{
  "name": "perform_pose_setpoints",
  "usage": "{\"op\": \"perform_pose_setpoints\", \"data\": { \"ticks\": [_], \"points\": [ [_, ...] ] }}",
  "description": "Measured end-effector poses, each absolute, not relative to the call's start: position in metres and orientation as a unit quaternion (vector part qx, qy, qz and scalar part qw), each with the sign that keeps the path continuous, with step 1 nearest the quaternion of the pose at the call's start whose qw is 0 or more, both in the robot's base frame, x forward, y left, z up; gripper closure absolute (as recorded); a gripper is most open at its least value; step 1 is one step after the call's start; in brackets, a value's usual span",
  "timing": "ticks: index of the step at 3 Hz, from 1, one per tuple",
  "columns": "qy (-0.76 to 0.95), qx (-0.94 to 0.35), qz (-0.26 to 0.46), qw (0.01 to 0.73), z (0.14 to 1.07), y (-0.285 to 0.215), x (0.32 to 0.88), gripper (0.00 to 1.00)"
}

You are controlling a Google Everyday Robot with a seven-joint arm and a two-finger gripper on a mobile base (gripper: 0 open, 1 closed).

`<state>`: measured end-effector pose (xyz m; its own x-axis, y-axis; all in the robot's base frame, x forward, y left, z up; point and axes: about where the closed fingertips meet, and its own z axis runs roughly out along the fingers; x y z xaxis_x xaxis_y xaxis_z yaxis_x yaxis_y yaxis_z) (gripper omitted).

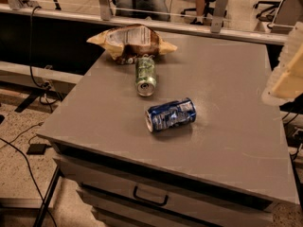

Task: Place pepsi can upright

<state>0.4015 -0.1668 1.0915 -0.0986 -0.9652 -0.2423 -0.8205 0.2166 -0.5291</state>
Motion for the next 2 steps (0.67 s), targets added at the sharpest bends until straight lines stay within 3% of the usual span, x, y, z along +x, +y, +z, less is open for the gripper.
{"op": "perform_pose_setpoints", "data": {
  "ticks": [2],
  "points": [
    [0.729,-0.612,-0.131,0.276,1.0915,-0.1668,0.4015,0.00]
  ]
}}
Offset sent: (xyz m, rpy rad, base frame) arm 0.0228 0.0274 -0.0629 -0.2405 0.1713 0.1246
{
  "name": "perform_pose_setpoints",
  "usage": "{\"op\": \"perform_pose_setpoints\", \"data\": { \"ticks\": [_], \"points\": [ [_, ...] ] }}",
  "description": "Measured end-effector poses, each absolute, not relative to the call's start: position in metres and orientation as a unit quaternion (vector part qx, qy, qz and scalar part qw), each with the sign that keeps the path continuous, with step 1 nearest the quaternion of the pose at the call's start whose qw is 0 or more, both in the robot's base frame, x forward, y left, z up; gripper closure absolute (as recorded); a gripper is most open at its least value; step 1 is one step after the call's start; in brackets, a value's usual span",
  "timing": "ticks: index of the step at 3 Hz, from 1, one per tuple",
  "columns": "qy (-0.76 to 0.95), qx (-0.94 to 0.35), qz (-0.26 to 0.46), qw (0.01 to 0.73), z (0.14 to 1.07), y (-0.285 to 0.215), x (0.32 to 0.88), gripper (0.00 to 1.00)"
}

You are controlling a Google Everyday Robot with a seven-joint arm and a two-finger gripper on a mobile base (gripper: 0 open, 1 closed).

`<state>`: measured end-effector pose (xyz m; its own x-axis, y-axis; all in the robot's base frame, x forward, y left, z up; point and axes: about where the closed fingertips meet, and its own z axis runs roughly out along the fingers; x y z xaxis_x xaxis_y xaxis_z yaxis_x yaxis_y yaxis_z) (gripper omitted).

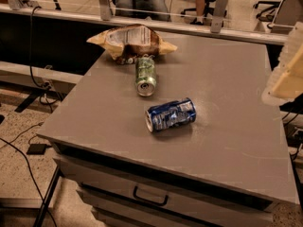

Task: Place pepsi can upright

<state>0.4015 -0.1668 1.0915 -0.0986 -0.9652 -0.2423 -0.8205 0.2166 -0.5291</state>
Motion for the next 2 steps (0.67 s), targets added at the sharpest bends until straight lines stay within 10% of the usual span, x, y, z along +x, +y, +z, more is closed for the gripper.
{"op": "perform_pose_setpoints", "data": {
  "ticks": [2],
  "points": [
    [0.715,-0.651,-0.155,0.202,1.037,-0.154,0.411,0.00]
  ]
}}
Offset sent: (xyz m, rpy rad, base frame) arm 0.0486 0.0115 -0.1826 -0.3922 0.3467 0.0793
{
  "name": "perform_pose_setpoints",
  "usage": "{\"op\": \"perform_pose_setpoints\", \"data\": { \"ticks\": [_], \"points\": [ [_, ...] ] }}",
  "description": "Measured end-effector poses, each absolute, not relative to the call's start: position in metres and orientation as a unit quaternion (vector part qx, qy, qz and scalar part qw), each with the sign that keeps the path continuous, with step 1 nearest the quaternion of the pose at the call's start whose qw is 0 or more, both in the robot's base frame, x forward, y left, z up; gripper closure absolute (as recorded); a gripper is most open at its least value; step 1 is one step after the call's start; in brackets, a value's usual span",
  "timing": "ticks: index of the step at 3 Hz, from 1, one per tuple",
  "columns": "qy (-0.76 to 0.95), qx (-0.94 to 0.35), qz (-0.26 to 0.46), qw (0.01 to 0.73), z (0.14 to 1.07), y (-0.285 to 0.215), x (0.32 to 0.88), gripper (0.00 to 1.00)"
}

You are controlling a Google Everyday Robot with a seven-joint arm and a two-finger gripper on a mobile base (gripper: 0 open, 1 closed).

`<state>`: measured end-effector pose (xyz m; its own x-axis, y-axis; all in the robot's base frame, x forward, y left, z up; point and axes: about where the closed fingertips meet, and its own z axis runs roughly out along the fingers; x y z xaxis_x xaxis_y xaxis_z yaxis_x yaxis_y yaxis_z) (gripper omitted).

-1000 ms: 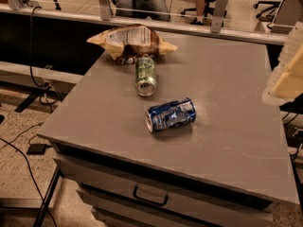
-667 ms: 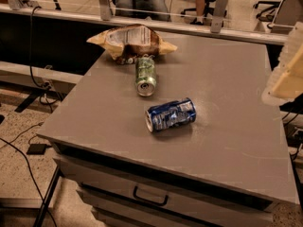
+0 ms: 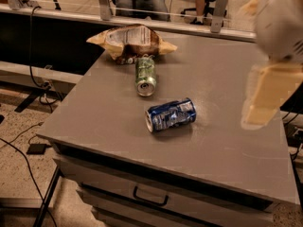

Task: Place pepsi can upright

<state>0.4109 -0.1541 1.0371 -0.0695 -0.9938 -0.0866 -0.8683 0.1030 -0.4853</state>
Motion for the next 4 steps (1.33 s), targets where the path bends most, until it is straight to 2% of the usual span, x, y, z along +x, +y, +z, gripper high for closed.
{"op": "perform_pose_setpoints", "data": {
  "ticks": [1,2,4],
  "points": [
    [0.667,-0.699,-0.227,0.122,0.982,-0.139,0.417,0.00],
    [0.641,-0.722,-0.255,0.045,0.933,-0.138,0.423,0.00],
    [0.646,-0.725,-0.230,0.065,0.937,-0.132,0.429,0.00]
  ]
}}
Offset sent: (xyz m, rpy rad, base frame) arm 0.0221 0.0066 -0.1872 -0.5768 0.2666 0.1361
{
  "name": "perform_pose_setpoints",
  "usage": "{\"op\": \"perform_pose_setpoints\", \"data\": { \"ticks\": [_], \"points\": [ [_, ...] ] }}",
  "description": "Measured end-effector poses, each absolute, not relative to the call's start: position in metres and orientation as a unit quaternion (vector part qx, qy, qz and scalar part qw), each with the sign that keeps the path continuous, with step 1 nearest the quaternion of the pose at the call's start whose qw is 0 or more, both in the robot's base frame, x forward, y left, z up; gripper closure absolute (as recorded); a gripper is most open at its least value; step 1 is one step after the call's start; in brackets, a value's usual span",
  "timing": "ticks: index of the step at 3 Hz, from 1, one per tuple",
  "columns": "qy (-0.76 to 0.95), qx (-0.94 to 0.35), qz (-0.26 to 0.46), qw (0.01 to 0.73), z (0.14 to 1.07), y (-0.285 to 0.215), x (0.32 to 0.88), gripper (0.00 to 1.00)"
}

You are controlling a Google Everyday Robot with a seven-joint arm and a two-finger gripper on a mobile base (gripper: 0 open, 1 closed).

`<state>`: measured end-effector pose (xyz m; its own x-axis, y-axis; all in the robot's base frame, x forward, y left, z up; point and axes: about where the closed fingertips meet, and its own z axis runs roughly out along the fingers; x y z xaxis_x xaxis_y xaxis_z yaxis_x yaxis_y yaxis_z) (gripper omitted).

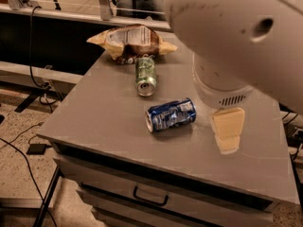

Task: Place pepsi can upright

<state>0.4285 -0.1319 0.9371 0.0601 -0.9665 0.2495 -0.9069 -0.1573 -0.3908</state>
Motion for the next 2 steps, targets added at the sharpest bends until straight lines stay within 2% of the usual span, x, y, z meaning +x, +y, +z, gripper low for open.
{"op": "perform_pose_setpoints", "data": {
  "ticks": [2],
  "points": [
    [0.652,-0.740,-0.103,0.128,0.925,-0.101,0.469,0.00]
  ]
}}
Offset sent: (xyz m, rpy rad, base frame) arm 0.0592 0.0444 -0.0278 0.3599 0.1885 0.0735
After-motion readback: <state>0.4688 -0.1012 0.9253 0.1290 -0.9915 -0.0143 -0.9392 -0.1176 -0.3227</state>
